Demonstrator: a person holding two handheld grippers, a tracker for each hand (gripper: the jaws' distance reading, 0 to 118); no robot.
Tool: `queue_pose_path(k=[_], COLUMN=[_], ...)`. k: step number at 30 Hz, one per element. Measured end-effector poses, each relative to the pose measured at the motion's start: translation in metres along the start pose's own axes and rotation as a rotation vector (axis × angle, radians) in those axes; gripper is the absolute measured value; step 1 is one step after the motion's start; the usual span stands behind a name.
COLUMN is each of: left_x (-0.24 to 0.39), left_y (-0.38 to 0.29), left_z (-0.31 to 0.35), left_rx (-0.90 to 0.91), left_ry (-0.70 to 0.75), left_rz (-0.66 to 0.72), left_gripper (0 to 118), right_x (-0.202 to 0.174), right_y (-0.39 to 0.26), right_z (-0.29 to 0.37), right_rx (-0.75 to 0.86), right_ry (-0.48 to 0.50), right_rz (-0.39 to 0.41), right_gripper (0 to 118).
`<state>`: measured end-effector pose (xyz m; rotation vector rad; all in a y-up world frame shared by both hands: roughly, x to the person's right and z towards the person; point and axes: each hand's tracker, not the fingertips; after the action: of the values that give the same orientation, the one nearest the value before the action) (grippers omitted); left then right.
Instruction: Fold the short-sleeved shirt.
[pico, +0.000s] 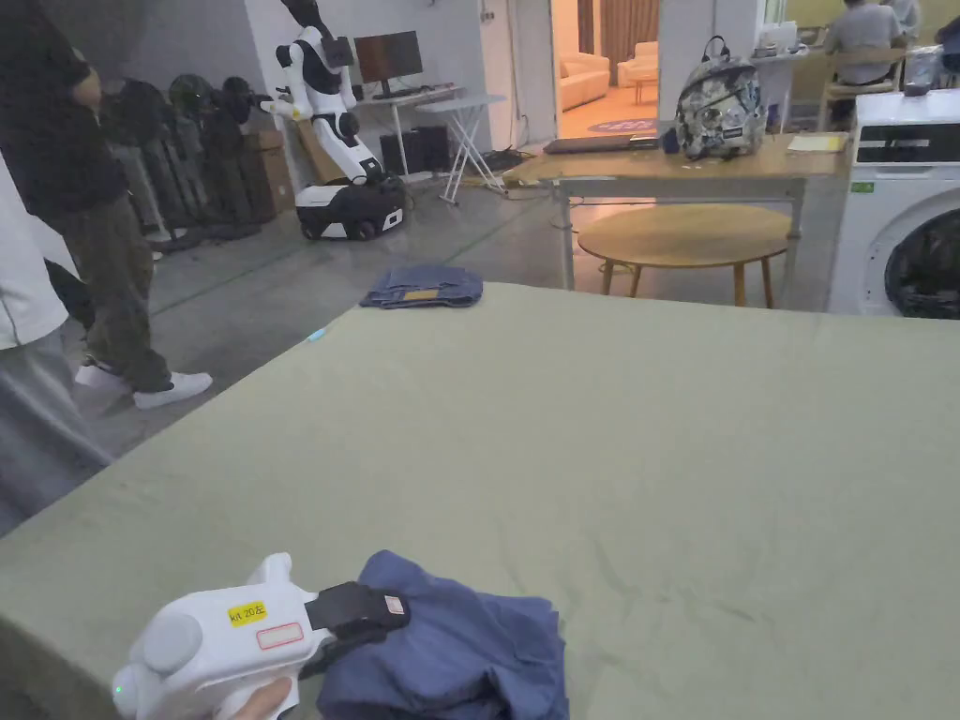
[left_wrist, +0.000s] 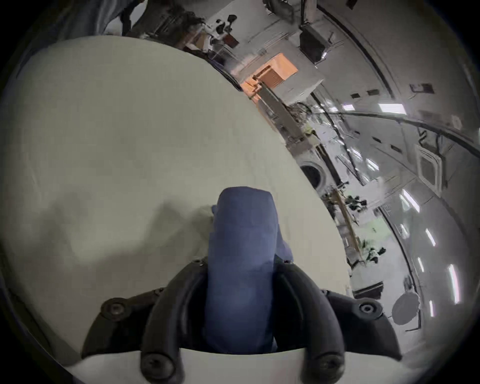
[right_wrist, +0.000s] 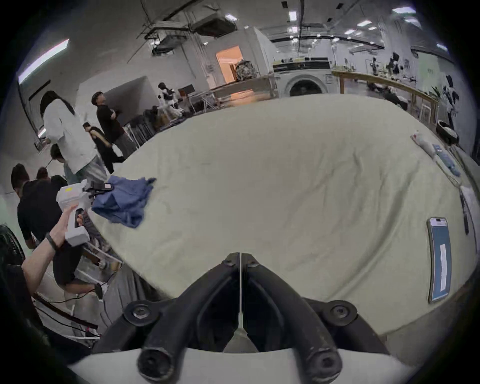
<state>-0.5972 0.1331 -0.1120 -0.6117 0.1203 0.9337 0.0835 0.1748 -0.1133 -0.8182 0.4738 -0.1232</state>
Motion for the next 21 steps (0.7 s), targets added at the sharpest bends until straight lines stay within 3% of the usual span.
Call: queue_pose_path(k=[1,3,4,5,7,11,16,19,21], left_x=[-0.006,-0.019,0.005,0.007,0.014,0.058,0.154,0.208,0.227], left_y=[0.009,0.023,0.002,0.005,0.012,0.011,-0.029,-0.072,-0.09], left_z=[-0.004,-0.01,-0.005,0.0,0.024,0.079,0.138,0.156,0.155], left_rx=[-0.007,-0.043,-0.005,0.041,0.144,0.279,0.437,0.522,0.587], left_ry=[-0.001,0.034,0.122,0.193,0.288,0.246,0.15,0.013,-0.041], left_rz=[-0.015,-0.004,-0.022,-0.078,-0.157,-0.335,-0.692,-0.839,-0.877], left_gripper=[31,75,91,91,91,91,89,73,35], right_x=[0.0,0.003,0.003,0.003,0.007,0.014,0.012,0.011,0.007], right_y=[-0.001,-0.001,-0.001,-0.001,0.001,0.013,0.043,0.058,0.069], right_z=[-0.001,-0.007,-0.007,-0.006,-0.002,0.01,0.035,0.049,0.057], right_rx=[-0.008,-0.029,-0.032,-0.029,-0.001,0.07,0.243,0.352,0.417], right_ry=[-0.005,-0.003,-0.002,-0.007,-0.042,-0.07,-0.118,-0.174,-0.195], right_rz=[-0.002,-0.014,-0.019,-0.017,0.006,0.034,0.067,0.122,0.124], right_gripper=[0,0,0,0,0,0,0,0,0])
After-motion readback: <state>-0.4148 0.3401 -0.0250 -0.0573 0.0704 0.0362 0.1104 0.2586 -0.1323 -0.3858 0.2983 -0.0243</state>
